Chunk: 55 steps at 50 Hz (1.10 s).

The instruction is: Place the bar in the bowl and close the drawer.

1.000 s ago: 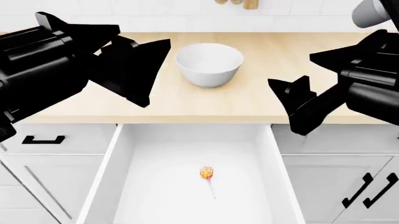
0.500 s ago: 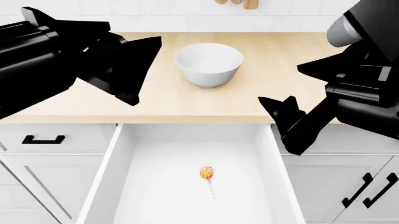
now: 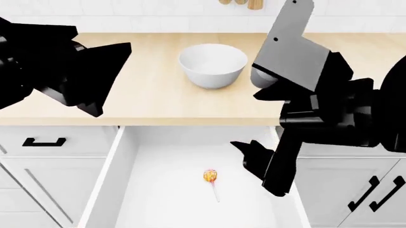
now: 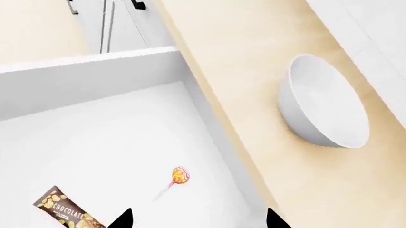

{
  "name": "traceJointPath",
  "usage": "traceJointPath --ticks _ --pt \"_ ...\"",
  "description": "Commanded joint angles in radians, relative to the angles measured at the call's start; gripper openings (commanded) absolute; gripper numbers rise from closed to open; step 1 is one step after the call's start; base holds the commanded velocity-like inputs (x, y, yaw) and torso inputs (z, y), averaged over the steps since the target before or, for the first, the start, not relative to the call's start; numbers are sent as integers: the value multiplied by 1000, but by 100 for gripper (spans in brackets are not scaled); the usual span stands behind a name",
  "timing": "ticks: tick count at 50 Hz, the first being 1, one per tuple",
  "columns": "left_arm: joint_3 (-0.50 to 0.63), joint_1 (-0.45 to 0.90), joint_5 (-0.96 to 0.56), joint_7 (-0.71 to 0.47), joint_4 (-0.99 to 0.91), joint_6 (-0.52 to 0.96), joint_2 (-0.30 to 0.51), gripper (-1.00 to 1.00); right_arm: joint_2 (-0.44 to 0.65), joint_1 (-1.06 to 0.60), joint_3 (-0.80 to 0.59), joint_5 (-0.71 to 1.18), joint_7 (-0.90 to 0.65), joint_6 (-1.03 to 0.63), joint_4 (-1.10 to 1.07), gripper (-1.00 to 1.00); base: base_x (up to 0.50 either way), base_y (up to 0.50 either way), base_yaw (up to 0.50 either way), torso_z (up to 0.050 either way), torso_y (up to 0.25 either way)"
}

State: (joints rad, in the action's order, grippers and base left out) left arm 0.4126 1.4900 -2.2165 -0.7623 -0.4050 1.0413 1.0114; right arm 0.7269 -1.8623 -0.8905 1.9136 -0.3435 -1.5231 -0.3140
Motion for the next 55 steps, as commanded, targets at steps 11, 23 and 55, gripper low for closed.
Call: traceJointPath --ticks 11,23,55 --pt "-44 -53 3 74 -20 16 59 100 -171 -121 -237 -147 425 11 -45 100 0 0 0 0 0" --pt "-50 -79 -2 95 -29 10 59 100 -217 -16 -282 -214 504 62 -90 100 0 0 0 0 0" --pt "-48 -99 14 117 -28 16 64 100 -269 204 -416 -409 552 171 -178 100 0 0 0 0 0"
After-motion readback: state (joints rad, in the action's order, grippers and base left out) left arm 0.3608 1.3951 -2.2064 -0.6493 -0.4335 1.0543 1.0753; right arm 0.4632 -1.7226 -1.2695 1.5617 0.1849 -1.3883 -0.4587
